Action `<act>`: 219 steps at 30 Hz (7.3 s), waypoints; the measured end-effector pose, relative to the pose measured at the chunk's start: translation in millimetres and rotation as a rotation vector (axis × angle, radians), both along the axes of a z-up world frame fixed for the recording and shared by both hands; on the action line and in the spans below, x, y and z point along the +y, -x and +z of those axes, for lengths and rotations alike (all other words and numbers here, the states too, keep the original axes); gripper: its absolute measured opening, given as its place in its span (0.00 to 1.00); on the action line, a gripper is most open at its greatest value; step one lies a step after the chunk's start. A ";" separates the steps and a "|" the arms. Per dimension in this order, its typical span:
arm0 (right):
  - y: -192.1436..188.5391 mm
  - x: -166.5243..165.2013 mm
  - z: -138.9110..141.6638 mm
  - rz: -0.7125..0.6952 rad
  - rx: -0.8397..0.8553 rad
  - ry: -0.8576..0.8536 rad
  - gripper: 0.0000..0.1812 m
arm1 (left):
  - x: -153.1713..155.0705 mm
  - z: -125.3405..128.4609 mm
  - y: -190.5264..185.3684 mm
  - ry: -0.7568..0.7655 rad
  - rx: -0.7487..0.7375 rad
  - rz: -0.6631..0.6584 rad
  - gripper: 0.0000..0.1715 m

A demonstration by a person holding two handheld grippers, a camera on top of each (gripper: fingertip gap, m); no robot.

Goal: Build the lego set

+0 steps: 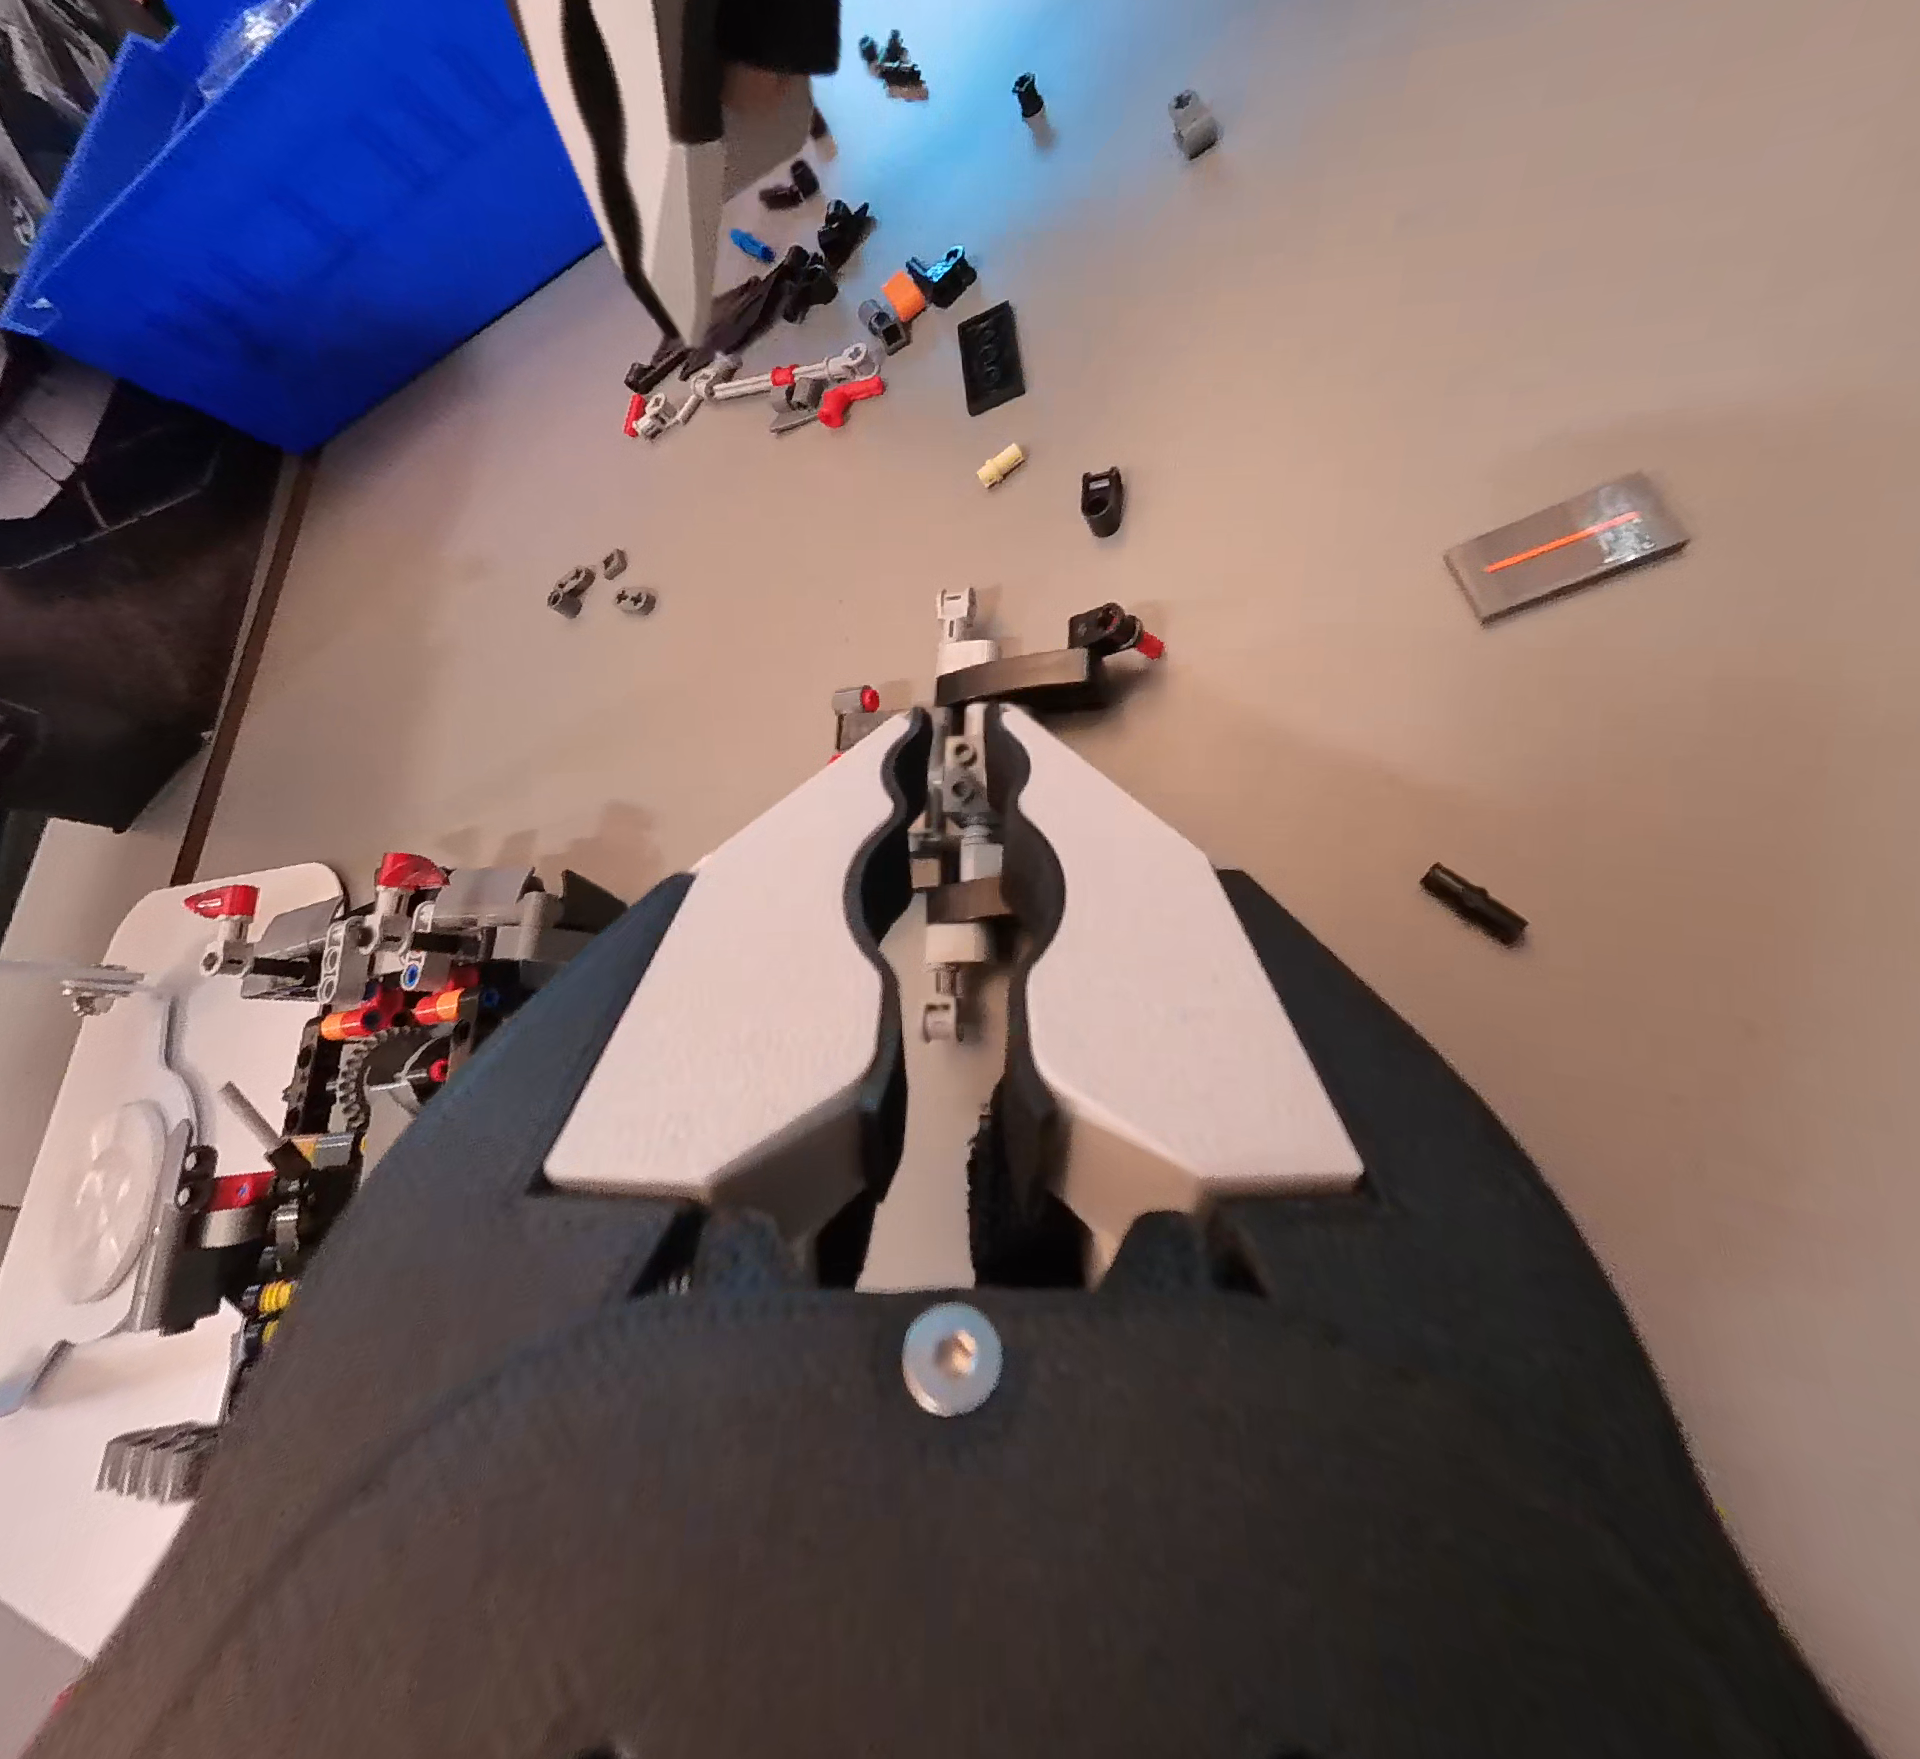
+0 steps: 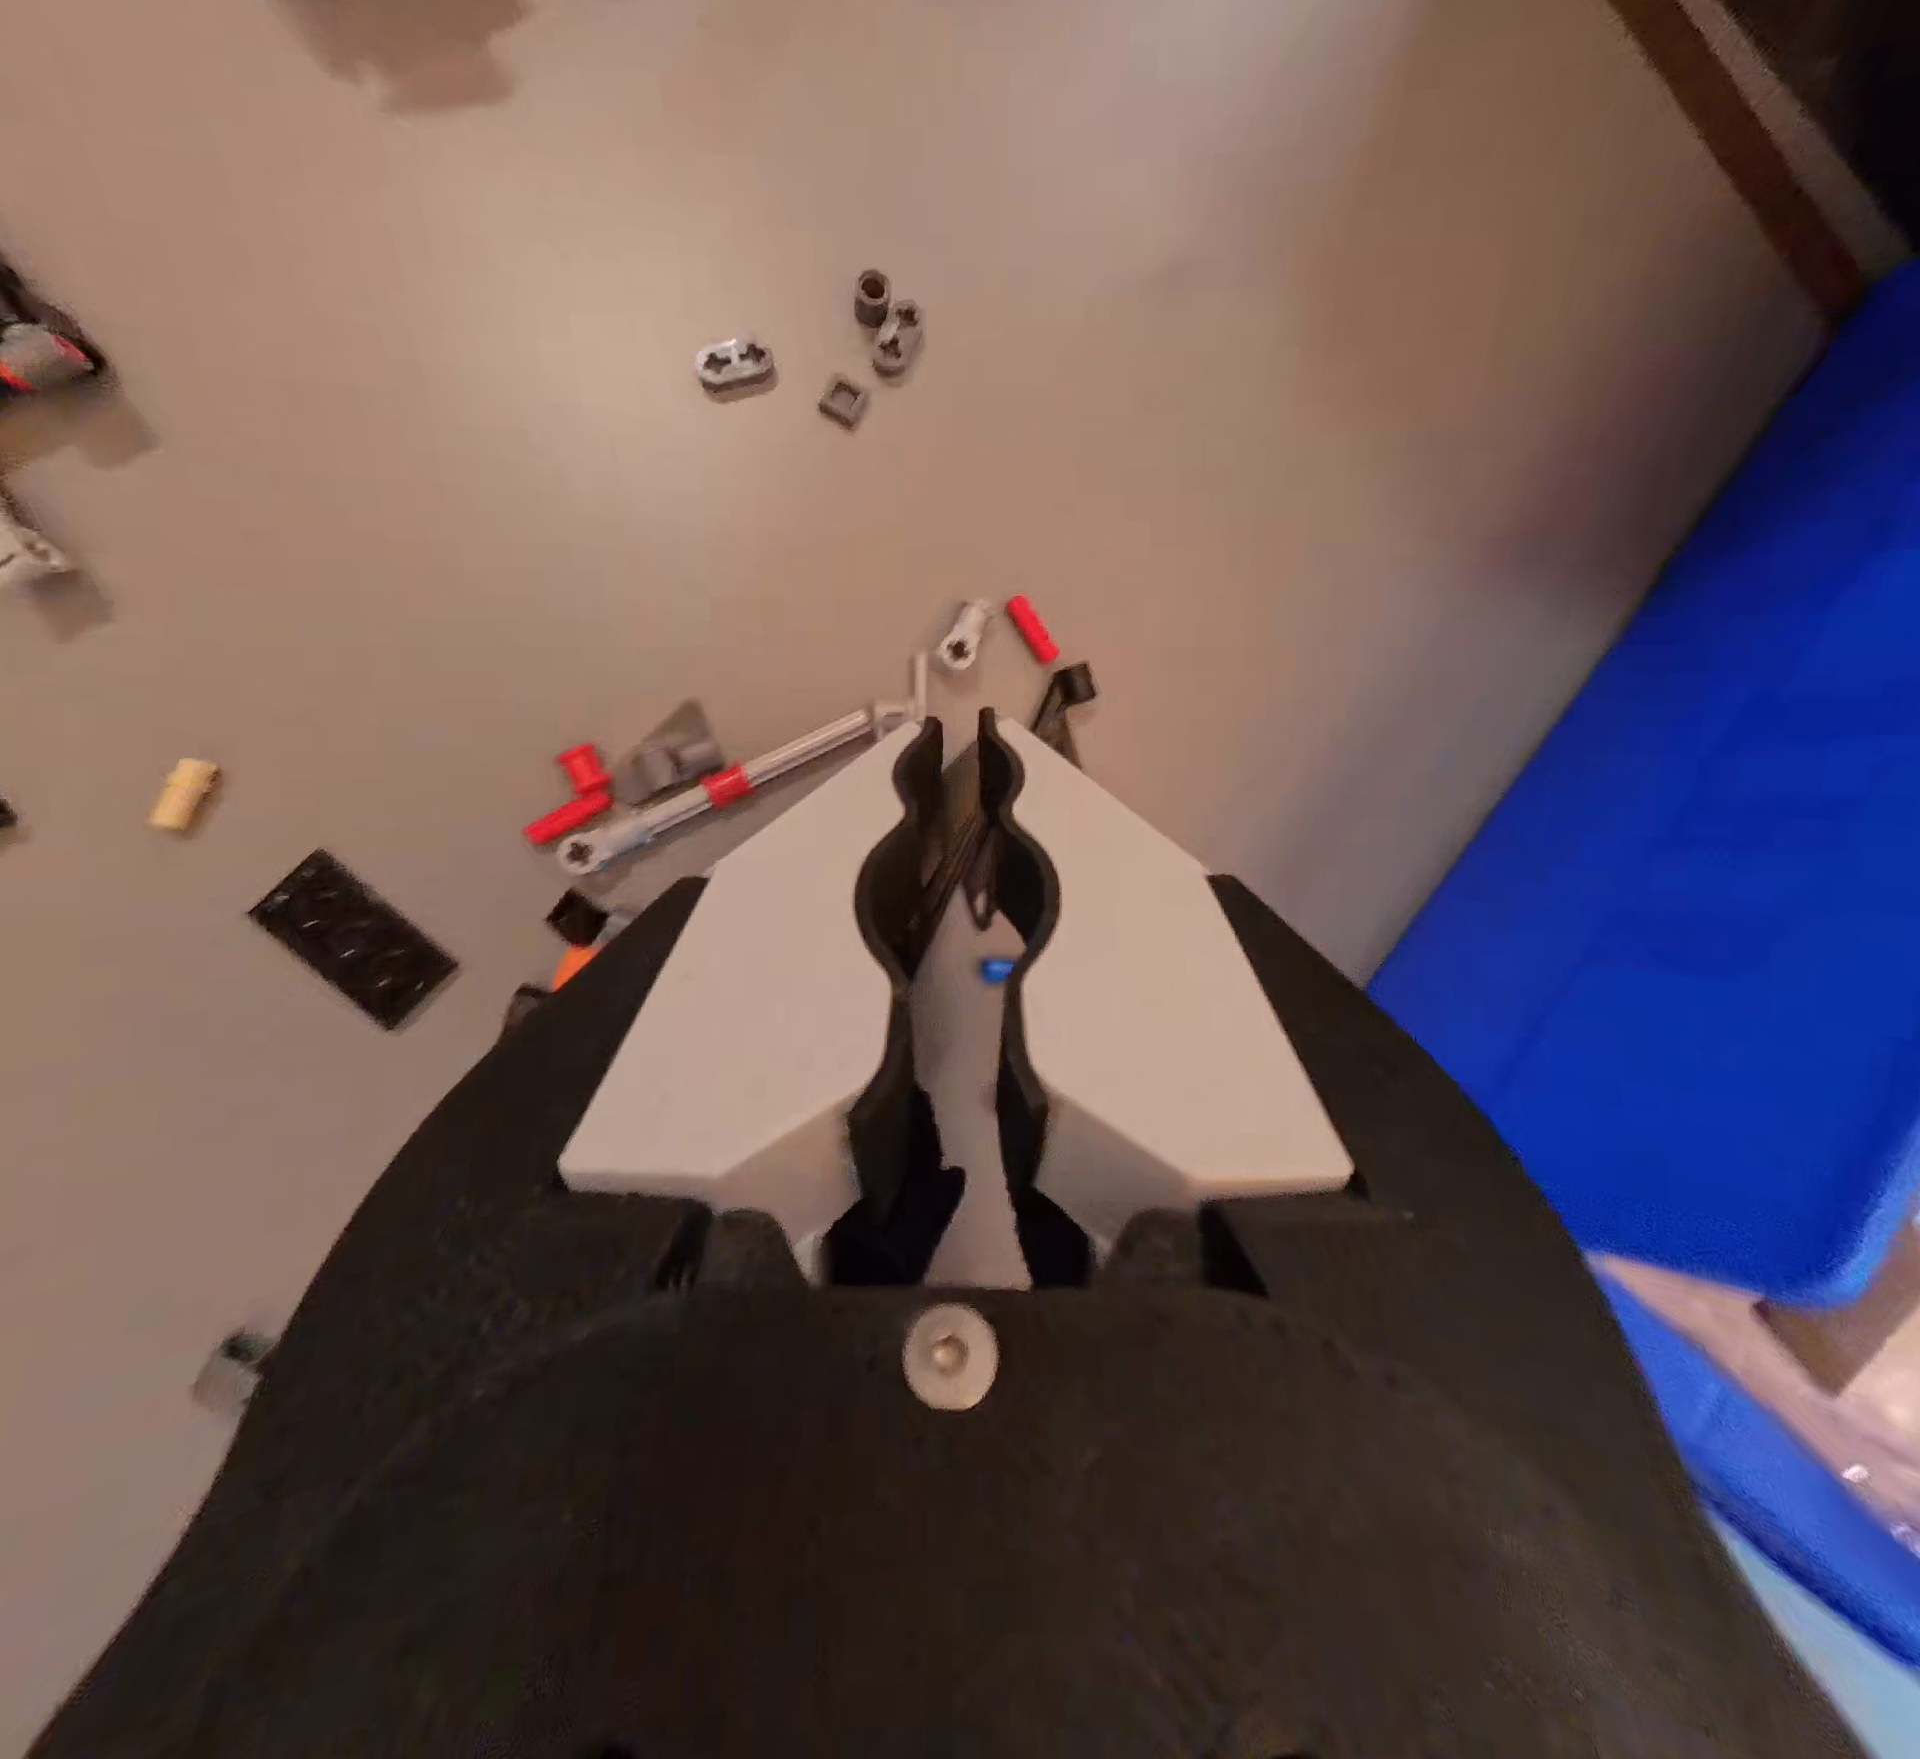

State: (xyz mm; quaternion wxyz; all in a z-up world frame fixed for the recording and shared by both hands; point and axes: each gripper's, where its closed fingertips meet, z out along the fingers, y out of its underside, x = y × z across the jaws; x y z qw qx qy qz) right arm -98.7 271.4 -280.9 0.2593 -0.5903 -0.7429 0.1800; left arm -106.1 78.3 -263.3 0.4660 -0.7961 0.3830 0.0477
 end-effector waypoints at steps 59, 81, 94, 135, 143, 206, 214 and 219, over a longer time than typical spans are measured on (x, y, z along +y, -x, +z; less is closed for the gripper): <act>-158.8 -95.2 3.1 0.145 0.159 0.332 0.00 | 179.4 -31.1 -61.7 0.271 0.151 -0.079 0.07; -161.3 -102.7 -4.8 0.158 0.159 0.343 0.01 | 111.7 -4.4 -44.5 0.262 0.136 -0.061 0.16; -158.8 -102.7 -11.8 0.144 0.135 0.361 0.01 | 132.4 -29.5 -90.4 0.245 0.271 -0.239 0.02; -159.7 -81.0 29.3 0.059 0.300 0.379 0.04 | 107.0 12.4 -59.8 0.161 0.178 -0.077 0.03; -145.1 -116.2 45.4 0.133 0.338 0.405 0.07 | 31.4 46.5 -21.1 0.056 0.100 0.165 0.03; -124.7 -141.5 -3.9 0.227 0.165 0.354 0.01 | 22.3 -29.6 -80.8 0.400 0.196 -0.065 0.07; -117.7 -144.0 -2.4 0.213 0.171 0.358 0.01 | 37.0 -24.7 -63.3 0.371 0.238 -0.062 0.14; -109.9 -147.8 -8.1 0.211 0.147 0.348 0.01 | 41.1 -29.1 -76.1 0.375 0.302 -0.238 0.14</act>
